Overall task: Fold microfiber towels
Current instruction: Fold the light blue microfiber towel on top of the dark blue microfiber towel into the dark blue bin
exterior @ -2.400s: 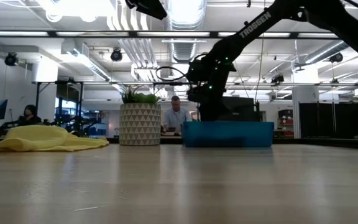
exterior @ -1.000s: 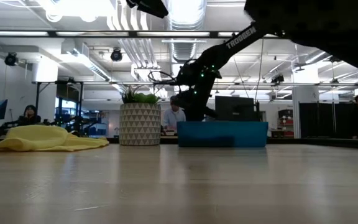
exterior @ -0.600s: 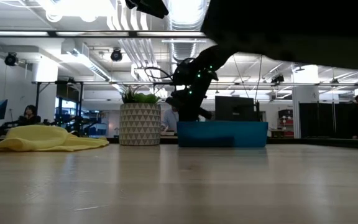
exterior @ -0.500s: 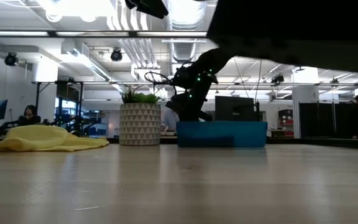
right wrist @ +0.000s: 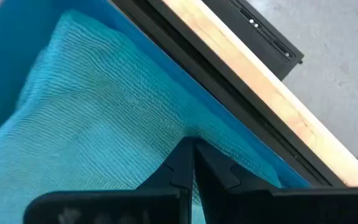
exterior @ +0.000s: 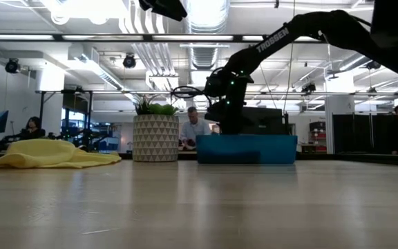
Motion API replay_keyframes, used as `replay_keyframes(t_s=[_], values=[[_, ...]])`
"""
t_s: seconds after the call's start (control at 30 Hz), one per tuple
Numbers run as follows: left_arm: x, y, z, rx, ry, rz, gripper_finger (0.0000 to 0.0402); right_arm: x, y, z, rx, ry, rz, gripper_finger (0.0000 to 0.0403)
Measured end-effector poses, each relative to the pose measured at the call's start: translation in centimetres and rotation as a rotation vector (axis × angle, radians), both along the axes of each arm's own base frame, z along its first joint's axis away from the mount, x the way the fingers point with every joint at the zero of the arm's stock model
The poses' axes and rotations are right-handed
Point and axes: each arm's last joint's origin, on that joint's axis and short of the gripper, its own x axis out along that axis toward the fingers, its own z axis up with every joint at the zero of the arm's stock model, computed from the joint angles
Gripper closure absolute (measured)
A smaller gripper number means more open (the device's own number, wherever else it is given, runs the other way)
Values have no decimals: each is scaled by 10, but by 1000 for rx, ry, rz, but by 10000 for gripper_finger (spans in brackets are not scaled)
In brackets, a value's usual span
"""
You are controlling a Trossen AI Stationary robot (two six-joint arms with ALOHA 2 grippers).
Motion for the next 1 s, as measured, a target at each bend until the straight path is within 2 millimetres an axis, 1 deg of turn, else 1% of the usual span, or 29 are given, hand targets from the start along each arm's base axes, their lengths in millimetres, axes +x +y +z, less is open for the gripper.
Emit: replay_keyframes(t_s=[0.13,0.33,0.43,0.63,0.67,0.73,0.8,0.87,1.0], values=[[0,0,0,-11,-4,6,187,-1,-4,-2,-15,-11,-9,394],[0,0,0,-11,-3,6,187,-12,-1,13,-9,9,-23,394],[0,0,0,-11,-3,6,187,-16,1,5,-12,62,-28,394],[0,0,0,-11,-3,5,187,-24,4,-11,23,115,-29,394],[0,0,0,-10,-2,5,187,-25,5,-10,23,120,-30,394],[0,0,0,-5,0,3,187,-28,8,0,8,102,-32,394],[0,0,0,-5,0,2,187,-31,12,14,-20,70,-33,394],[0,0,0,-5,0,2,187,-33,19,19,-31,57,-26,394],[0,0,-2,-6,3,3,187,-32,38,11,0,81,7,394]])
